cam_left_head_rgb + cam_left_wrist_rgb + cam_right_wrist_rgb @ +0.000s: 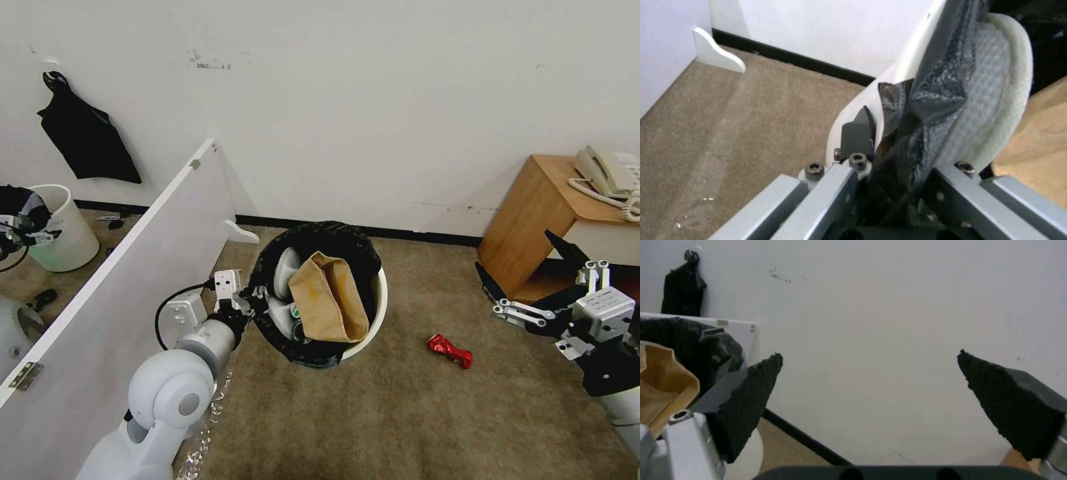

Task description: Pick up the trash bin, then pick up the garbage from the floor and place it into the trash bin.

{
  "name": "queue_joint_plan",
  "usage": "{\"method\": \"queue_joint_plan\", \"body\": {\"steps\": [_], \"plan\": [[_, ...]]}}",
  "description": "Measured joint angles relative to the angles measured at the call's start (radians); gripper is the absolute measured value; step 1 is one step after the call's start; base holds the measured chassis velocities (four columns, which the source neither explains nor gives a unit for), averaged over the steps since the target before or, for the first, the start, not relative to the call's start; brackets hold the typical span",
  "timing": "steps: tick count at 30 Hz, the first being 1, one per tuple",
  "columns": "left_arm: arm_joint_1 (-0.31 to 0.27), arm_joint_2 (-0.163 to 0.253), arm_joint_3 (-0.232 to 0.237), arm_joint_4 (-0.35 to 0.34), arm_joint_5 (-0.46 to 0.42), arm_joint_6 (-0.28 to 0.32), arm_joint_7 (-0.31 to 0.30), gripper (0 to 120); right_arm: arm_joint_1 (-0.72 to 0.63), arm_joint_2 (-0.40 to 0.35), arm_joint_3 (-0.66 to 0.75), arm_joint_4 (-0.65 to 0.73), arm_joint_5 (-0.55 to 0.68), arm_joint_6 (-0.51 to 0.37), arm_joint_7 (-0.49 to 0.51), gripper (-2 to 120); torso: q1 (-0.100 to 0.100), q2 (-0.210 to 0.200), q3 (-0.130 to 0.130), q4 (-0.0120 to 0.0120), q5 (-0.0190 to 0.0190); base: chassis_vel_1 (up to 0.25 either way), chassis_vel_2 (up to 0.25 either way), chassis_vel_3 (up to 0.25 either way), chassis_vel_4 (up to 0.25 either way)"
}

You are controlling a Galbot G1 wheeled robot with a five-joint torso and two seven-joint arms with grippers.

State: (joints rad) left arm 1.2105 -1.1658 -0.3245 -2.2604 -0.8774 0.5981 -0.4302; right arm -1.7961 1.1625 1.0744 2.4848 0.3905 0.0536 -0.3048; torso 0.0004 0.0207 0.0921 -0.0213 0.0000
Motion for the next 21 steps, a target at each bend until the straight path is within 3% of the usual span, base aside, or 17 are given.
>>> {"method": "queue_joint_plan", "body": {"steps": [21], "plan": [[0.016,-0.007,-0.005,-0.003,0.008,-0.001,-0.002,1,-0.003,0.002,0.002,-0.001,0.015,0.000,-0.002,100,0.000,0.000,0.000,-0.0001,0.0000,-0.007,0.005,0.007,-0.010]]}}
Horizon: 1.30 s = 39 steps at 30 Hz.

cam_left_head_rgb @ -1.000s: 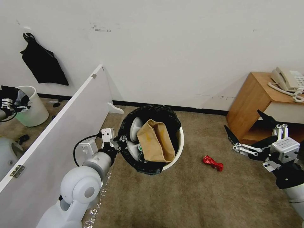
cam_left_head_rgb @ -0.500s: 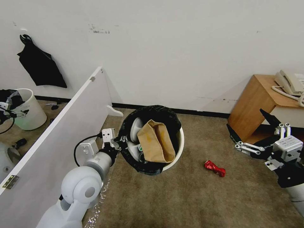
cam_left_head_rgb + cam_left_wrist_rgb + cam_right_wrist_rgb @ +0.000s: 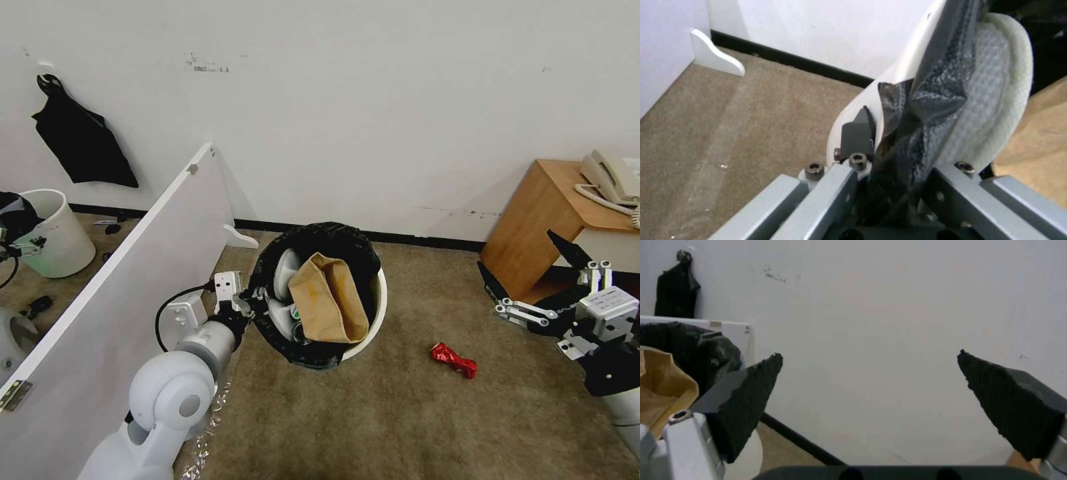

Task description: Pick up the trash bin, then pick up the garbage from the floor and place it into the trash bin.

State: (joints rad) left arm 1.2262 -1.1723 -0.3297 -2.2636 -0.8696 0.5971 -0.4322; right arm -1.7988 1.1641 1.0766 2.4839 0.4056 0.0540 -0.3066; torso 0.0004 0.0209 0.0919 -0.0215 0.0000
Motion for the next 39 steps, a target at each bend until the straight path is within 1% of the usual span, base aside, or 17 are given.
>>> {"method": "queue_joint_plan", "body": {"steps": [10,30,32,33,34,39], "plan": [[0.009,-0.001,-0.004,-0.006,0.006,0.000,0.002,1,-0.003,0.004,-0.001,0.002,0.002,0.004,-0.004,100,0.000,0.000,0.000,0.0001,-0.0001,-0.036,0.057,0.040,-0.046],[0.004,0.005,-0.003,-0.008,0.004,-0.002,0.003,1,-0.005,0.024,-0.006,0.008,-0.002,0.006,-0.007,100,0.000,0.000,0.000,0.0000,0.0000,-0.113,0.107,0.108,-0.104],[0.004,0.004,-0.003,-0.008,0.004,-0.002,0.002,1,-0.006,0.025,-0.007,0.005,-0.002,0.016,-0.008,100,0.000,0.000,0.000,0.0001,0.0000,-0.094,0.111,0.102,-0.108],[0.004,0.004,-0.003,-0.008,0.004,-0.002,0.002,1,-0.009,0.025,-0.012,-0.007,-0.003,0.042,-0.009,100,0.000,0.000,0.000,0.0001,0.0000,-0.086,0.089,0.102,-0.082],[0.004,0.004,-0.003,-0.008,0.004,-0.003,0.001,1,-0.012,0.025,-0.014,-0.012,-0.004,0.051,-0.013,100,0.000,0.000,0.000,0.0001,0.0001,-0.086,0.097,0.087,-0.082],[0.005,0.006,-0.002,-0.008,0.004,-0.004,0.000,1,-0.021,0.029,-0.022,-0.028,-0.010,0.059,-0.022,100,0.000,0.000,0.000,0.0002,0.0000,-0.036,0.055,0.059,-0.041]]}}
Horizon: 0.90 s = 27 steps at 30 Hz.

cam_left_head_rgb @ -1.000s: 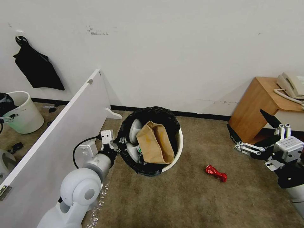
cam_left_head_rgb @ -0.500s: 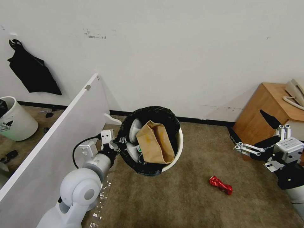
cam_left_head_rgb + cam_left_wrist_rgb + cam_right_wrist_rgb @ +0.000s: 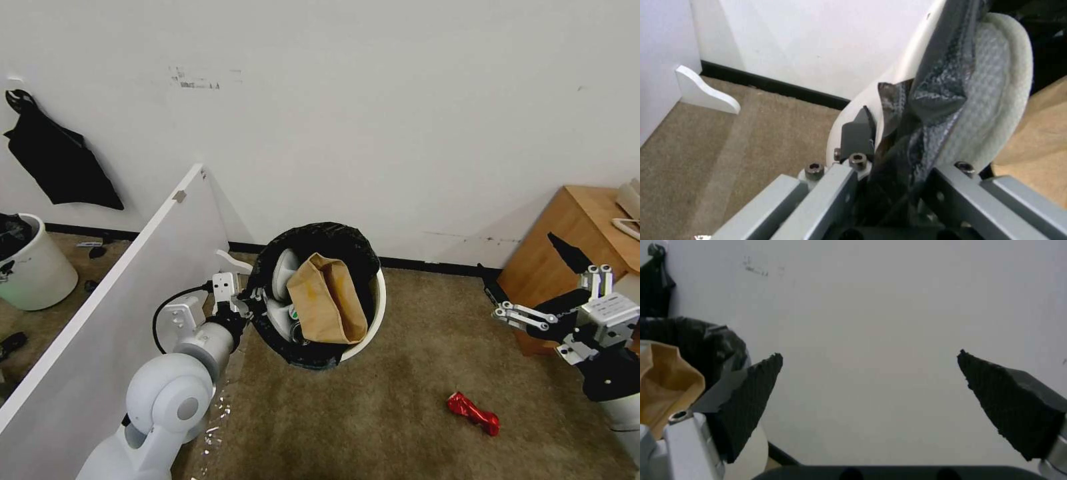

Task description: Pick up the trash bin, then pick up the garbage from the floor and place it into the trash bin.

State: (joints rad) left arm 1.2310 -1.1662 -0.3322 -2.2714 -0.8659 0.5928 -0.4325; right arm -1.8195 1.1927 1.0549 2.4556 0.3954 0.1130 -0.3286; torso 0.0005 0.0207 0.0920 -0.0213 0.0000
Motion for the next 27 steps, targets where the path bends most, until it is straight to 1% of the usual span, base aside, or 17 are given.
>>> {"method": "queue_joint_plan", "body": {"steps": [5,7,8,9,10,11,12,14,15,16,17,19,20,22,23,26,27], "plan": [[0.010,0.000,0.011,-0.003,0.006,0.000,0.000,1,-0.020,-0.017,-0.006,-0.047,-0.028,0.002,-0.024,100,0.000,0.000,0.000,-0.0002,0.0001,0.000,0.000,0.000,0.000],[0.012,-0.004,0.017,-0.004,0.013,0.000,0.000,1,-0.032,-0.049,-0.012,-0.084,-0.034,0.001,-0.027,100,0.000,0.000,0.000,-0.0003,0.0001,0.000,0.000,0.000,0.000],[0.012,-0.004,0.017,-0.004,0.013,0.000,0.000,1,-0.032,-0.049,-0.012,-0.084,-0.034,0.001,-0.027,100,0.000,0.000,0.000,-0.0003,0.0001,0.000,0.000,0.000,0.000],[0.012,-0.007,0.021,-0.005,0.015,0.000,0.000,1,-0.035,-0.080,-0.020,-0.108,-0.033,-0.003,-0.020,100,0.000,0.000,0.000,-0.0004,0.0003,0.000,0.000,0.000,0.000],[0.012,-0.007,0.021,-0.005,0.015,0.000,0.000,1,-0.035,-0.080,-0.020,-0.108,-0.033,-0.003,-0.020,100,0.000,0.000,0.000,-0.0004,0.0003,0.000,0.000,0.000,0.000],[0.010,-0.010,0.026,-0.006,0.018,0.001,-0.001,1,-0.035,-0.115,-0.024,-0.134,-0.030,-0.010,-0.015,100,0.000,0.000,0.000,0.0001,0.0002,0.000,0.000,0.000,0.000],[0.007,-0.012,0.031,-0.006,0.020,0.004,-0.003,1,-0.035,-0.146,-0.026,-0.153,-0.027,-0.025,-0.012,100,0.000,0.000,0.000,-0.0001,0.0003,0.000,0.000,0.000,0.000],[0.005,-0.012,0.033,-0.006,0.020,0.004,-0.004,1,-0.035,-0.158,-0.028,-0.160,-0.025,-0.031,-0.008,100,0.000,0.000,0.000,0.0000,0.0002,0.000,0.000,0.000,0.000],[0.001,-0.015,0.042,-0.006,0.023,0.008,-0.012,1,-0.035,-0.198,-0.037,-0.186,-0.015,-0.054,0.006,100,0.000,0.000,0.000,0.0000,0.0002,0.000,0.000,0.000,0.000],[0.001,-0.015,0.042,-0.006,0.023,0.008,-0.012,1,-0.035,-0.198,-0.037,-0.186,-0.015,-0.054,0.006,100,0.000,0.000,0.000,0.0000,0.0002,0.000,0.000,0.000,0.000],[-0.003,-0.021,0.048,-0.003,0.027,0.011,-0.013,1,-0.036,-0.230,-0.050,-0.209,-0.002,-0.073,0.025,100,0.000,0.000,0.000,0.0000,0.0001,0.000,0.000,0.000,0.000],[-0.011,-0.030,0.053,0.005,0.034,0.013,-0.014,1,-0.037,-0.268,-0.067,-0.239,0.019,-0.093,0.042,100,0.000,0.000,0.000,0.0000,0.0001,0.000,0.000,0.000,0.000],[-0.011,-0.030,0.053,0.005,0.034,0.013,-0.014,1,-0.037,-0.268,-0.067,-0.239,0.019,-0.093,0.042,100,0.000,0.000,0.000,0.0000,0.0001,0.000,0.000,0.000,0.000],[-0.020,-0.041,0.059,0.012,0.039,0.015,-0.014,1,-0.037,-0.315,-0.080,-0.269,0.050,-0.121,0.053,100,0.000,0.000,0.000,-0.0002,0.0003,0.000,0.000,0.000,0.000],[-0.020,-0.041,0.059,0.012,0.039,0.015,-0.014,1,-0.037,-0.315,-0.080,-0.269,0.050,-0.121,0.053,100,0.000,0.000,0.000,-0.0002,0.0003,0.000,0.000,0.000,0.000],[-0.027,-0.054,0.063,0.019,0.045,0.017,-0.014,1,-0.041,-0.406,-0.086,-0.290,0.120,-0.175,0.070,100,0.000,0.000,0.000,-0.0003,0.0003,0.000,0.000,0.000,0.000],[-0.027,-0.054,0.063,0.019,0.045,0.017,-0.014,1,-0.041,-0.406,-0.086,-0.290,0.120,-0.175,0.070,100,0.000,0.000,0.000,-0.0003,0.0003,0.000,0.000,0.000,0.000]]}}
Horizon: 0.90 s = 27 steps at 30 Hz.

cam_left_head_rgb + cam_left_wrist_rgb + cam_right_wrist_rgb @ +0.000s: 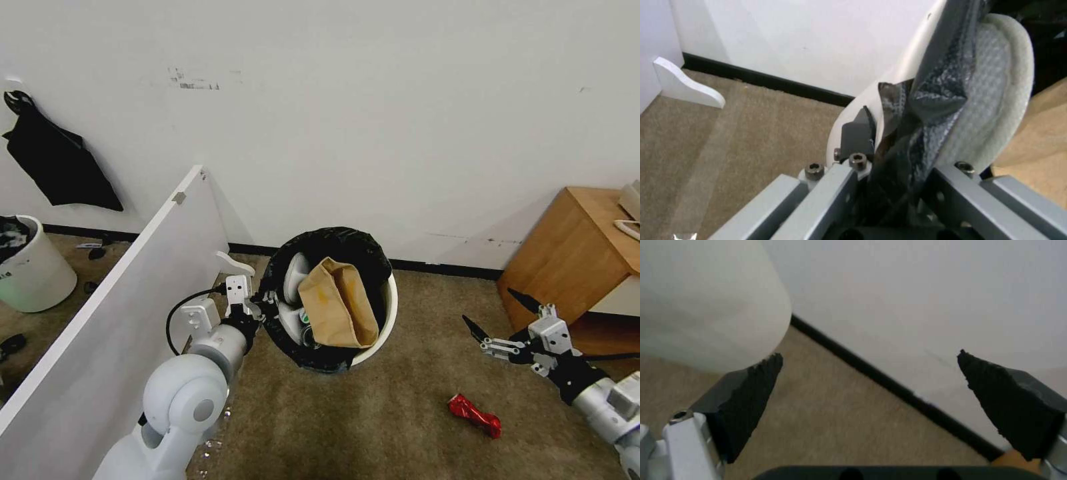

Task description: Pick up the trash bin, then pick up the garbage from the floor and place it into the trash bin.

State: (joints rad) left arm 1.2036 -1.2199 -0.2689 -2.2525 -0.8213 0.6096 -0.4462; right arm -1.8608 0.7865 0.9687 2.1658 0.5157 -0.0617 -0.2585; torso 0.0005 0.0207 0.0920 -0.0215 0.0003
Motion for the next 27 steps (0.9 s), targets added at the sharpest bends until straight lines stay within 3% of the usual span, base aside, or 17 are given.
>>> {"method": "queue_joint_plan", "body": {"steps": [2,5,8,17,19,27], "plan": [[-0.003,-0.010,0.000,0.005,0.003,0.001,0.001,1,-0.007,-0.085,0.006,-0.010,0.058,-0.045,0.008,100,0.000,0.000,0.000,0.0001,-0.0002,0.000,0.000,0.000,0.000],[-0.004,-0.013,0.000,0.007,0.004,0.001,0.001,1,-0.008,-0.131,0.013,-0.017,0.089,-0.066,0.008,100,0.000,0.000,0.000,0.0002,-0.0002,0.000,0.000,0.000,0.000],[-0.005,-0.025,-0.006,0.015,0.012,0.001,0.005,1,0.000,-0.264,0.019,-0.025,0.252,-0.162,0.036,100,0.000,0.000,0.000,0.0003,-0.0003,0.000,0.000,0.000,0.000],[0.027,-0.041,-0.035,0.014,0.032,-0.004,0.020,1,0.142,-0.407,-0.123,-0.098,0.451,-0.324,0.085,100,0.000,0.000,0.000,-0.0002,-0.0002,0.000,0.000,0.000,0.000],[0.043,-0.049,-0.050,0.008,0.041,-0.006,0.026,1,0.203,-0.470,-0.188,-0.140,0.494,-0.366,0.090,100,0.000,0.000,0.000,0.0009,-0.0001,0.000,0.000,0.000,0.000],[0.043,-0.063,-0.063,0.007,0.043,-0.009,0.030,1,0.226,-0.572,-0.219,-0.195,0.625,-0.492,0.072,100,0.000,0.000,0.000,-0.0001,-0.0002,0.000,0.000,0.000,0.000]]}}
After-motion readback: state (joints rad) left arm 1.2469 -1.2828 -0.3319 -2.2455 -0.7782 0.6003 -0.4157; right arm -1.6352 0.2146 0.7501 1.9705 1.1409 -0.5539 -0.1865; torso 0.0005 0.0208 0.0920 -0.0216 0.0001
